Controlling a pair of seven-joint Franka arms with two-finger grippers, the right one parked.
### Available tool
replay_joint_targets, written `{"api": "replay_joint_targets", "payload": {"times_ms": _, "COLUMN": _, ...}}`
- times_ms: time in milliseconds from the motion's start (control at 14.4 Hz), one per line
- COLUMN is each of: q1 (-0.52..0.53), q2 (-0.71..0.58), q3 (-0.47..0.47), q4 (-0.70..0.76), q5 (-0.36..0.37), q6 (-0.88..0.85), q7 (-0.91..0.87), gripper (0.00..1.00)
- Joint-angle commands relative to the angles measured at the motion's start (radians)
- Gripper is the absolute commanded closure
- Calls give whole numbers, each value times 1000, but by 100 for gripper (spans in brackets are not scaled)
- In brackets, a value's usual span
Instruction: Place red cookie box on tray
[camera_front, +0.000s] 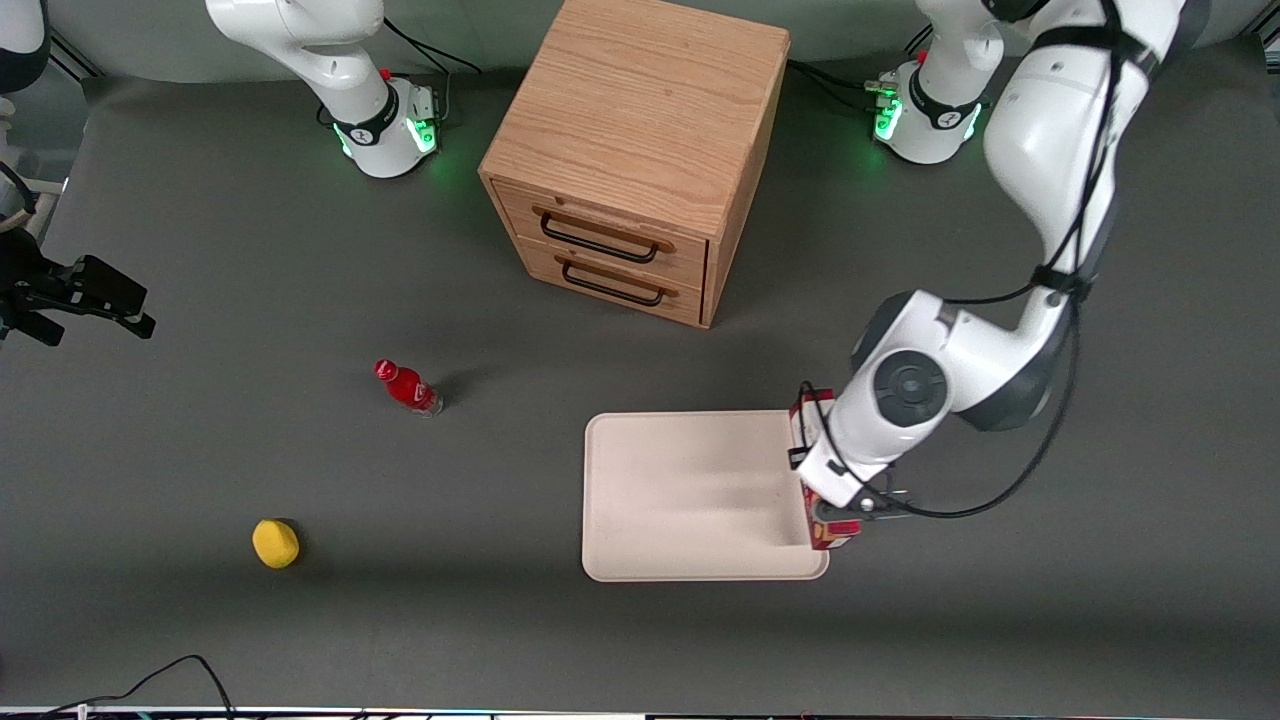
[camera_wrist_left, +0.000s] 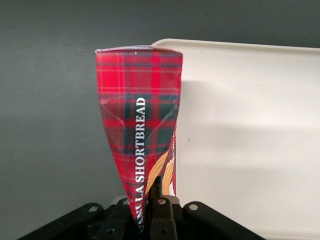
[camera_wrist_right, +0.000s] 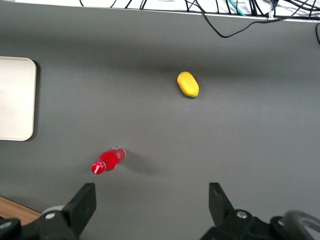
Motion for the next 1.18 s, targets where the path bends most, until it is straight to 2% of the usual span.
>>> {"api": "replay_joint_targets", "payload": {"times_ms": 0, "q1": -2, "q2": 26, "q3": -8, "q4": 11, "q5": 51, "q6": 21, "q7": -34, "gripper": 100}}
{"api": "replay_joint_targets", "payload": {"times_ms": 417, "q1": -2, "q2": 65, "q3": -8, "q4": -5, "q5": 91, "q6": 109, "q7": -37, "gripper": 100}}
{"api": "replay_joint_targets", "payload": {"times_ms": 486, "q1": 0, "q2": 68, "q3": -8, "q4": -5, "q5": 93, "q6": 109, "q7": -36, "gripper": 36}}
{"api": "replay_joint_targets", "payload": {"times_ms": 556, "q1": 0, "q2": 66, "q3": -8, "q4": -5, "q5": 93, "q6": 109, "q7": -37, "gripper": 0}}
{"api": "replay_joint_targets", "payload": {"times_ms": 764, "q1": 12, "q2": 49, "q3": -8, "q4": -5, "q5": 88, "q6": 87, "q7": -36, "gripper": 0}}
{"api": "replay_joint_targets", "payload": {"times_ms": 903, "q1": 17, "q2": -13, "q3": -11, "q4": -2, "q5": 68, "q6": 11, "q7": -27, "gripper": 0}}
{"api": "replay_joint_targets", "payload": {"times_ms": 972, "q1": 20, "q2": -56, "q3": -11, "q4": 3, "q5": 36, "q6": -67, "q7": -22, "gripper": 0}}
{"api": "replay_joint_targets", "payload": {"times_ms": 1111, "q1": 31, "q2": -160, "q3": -2, "q4": 5, "q5": -73, "q6": -173, "q7": 40, "gripper": 0}}
